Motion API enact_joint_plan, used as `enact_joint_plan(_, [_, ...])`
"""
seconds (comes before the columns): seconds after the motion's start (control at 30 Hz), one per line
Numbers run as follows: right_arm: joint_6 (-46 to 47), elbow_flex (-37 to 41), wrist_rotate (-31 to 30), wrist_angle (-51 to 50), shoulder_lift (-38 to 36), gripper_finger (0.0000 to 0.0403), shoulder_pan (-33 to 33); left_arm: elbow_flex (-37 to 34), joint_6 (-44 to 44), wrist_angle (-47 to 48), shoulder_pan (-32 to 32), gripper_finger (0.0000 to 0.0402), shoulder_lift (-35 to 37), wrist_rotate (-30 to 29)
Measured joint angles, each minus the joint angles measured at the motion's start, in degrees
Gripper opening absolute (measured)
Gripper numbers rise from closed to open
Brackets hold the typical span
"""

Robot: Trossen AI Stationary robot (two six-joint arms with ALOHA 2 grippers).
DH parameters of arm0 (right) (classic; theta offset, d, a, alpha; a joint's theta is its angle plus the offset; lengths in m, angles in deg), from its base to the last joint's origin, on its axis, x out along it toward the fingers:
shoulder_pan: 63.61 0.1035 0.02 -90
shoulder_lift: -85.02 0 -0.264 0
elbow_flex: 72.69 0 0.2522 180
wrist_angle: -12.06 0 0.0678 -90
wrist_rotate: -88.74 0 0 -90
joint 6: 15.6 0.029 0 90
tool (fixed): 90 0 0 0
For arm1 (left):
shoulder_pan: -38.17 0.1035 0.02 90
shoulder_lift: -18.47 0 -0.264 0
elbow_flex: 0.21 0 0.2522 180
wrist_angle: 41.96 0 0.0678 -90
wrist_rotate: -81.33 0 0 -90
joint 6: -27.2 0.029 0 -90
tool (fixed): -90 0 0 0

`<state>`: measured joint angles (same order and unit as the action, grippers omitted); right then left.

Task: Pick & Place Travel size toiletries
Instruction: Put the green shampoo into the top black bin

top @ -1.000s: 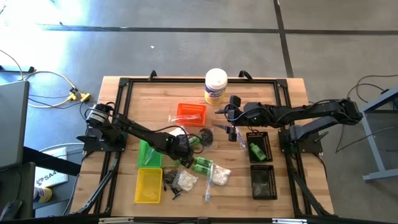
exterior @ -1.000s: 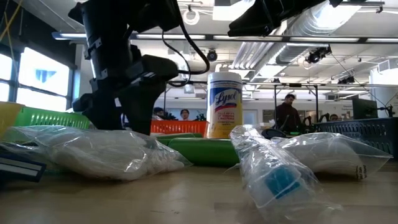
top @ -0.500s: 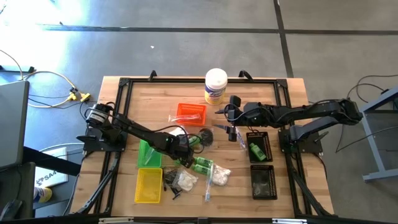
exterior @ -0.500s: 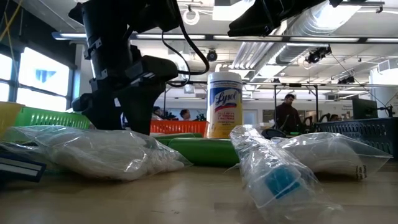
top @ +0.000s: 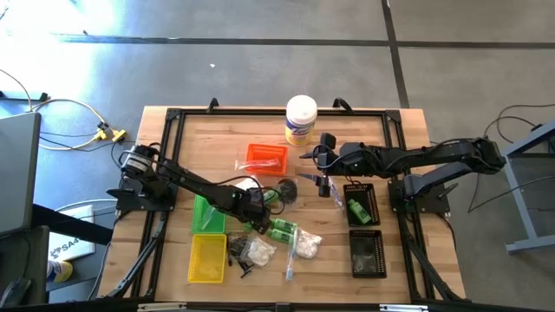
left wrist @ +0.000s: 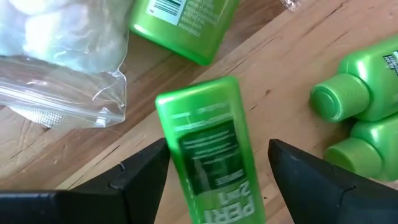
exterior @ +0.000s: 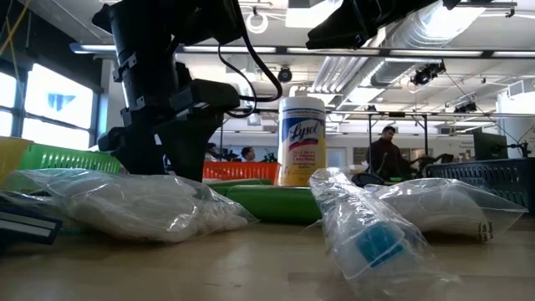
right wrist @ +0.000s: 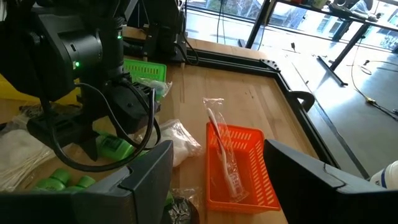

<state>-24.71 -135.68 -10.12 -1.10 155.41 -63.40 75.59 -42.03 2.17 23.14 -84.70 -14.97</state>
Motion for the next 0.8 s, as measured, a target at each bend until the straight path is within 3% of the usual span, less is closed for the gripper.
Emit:
enact_joint_plan(0.4, [0.0, 0.0, 0.0, 0.0, 0.0, 0.0243, 0.0, -0.13, -0.16, 0.5, 0.02, 0.0189, -0.13, 0.0])
enact_joint_plan(0.8, [0.0, 0.0, 0.0, 0.0, 0.0, 0.0243, 0.01, -0.13, -0.31, 0.55, 0.02, 0.0181, -0.17, 0.21])
